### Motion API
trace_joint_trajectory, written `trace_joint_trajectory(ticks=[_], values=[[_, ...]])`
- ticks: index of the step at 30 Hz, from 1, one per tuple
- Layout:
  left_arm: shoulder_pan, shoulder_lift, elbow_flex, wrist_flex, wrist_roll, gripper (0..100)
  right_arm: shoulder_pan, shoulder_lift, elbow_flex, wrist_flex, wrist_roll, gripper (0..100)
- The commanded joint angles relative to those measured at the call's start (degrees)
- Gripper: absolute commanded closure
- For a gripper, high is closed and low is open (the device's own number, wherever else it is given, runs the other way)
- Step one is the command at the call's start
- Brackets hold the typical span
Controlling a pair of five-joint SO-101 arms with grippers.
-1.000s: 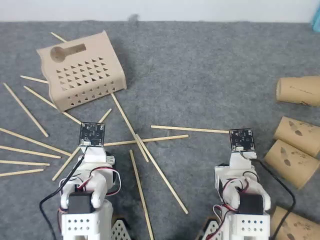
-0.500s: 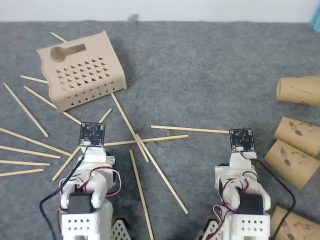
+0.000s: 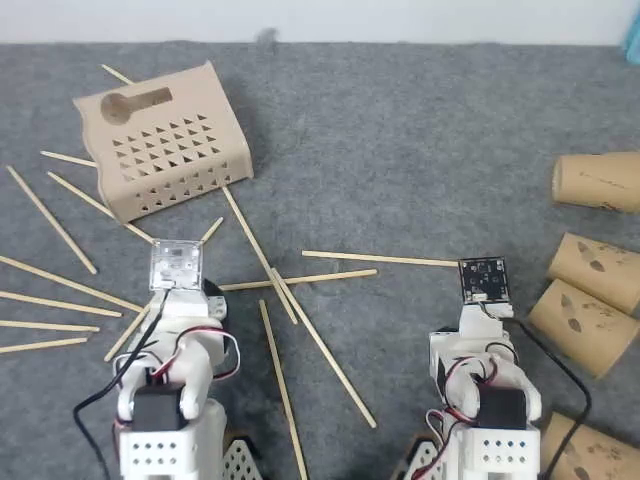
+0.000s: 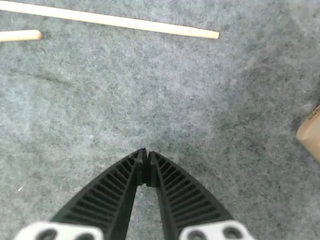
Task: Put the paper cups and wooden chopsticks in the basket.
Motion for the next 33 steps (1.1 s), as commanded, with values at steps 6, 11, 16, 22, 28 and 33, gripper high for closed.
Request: trace_joint_trajectory(ticks=[6, 11, 16, 22, 28, 33], values=[[-2.55, -0.88, -13.58, -4.13, -2.99, 99, 4.79, -0.57, 1.05, 0.40, 0.62, 99.0], [-9.05, 3.60, -20.18, -4.22, -2.46, 94, 4.79, -0.57, 1.05, 0.40, 0.53, 99.0], [-12.66, 21.98, -29.67, -4.22, 1.85, 83, 4.79, -0.57, 1.05, 0.40, 0.53, 99.0], [-16.53, 50.73, -50.24, -3.87, 6.86, 82, 4.88, -0.57, 1.05, 0.40, 0.53, 99.1], [-22.42, 76.04, -68.97, -3.87, 10.02, 82, 4.88, -0.57, 1.05, 0.40, 0.53, 99.1], [-24.18, 91.34, -79.25, -3.78, 10.02, 80, 4.88, -0.57, 1.05, 0.40, 0.62, 99.1]])
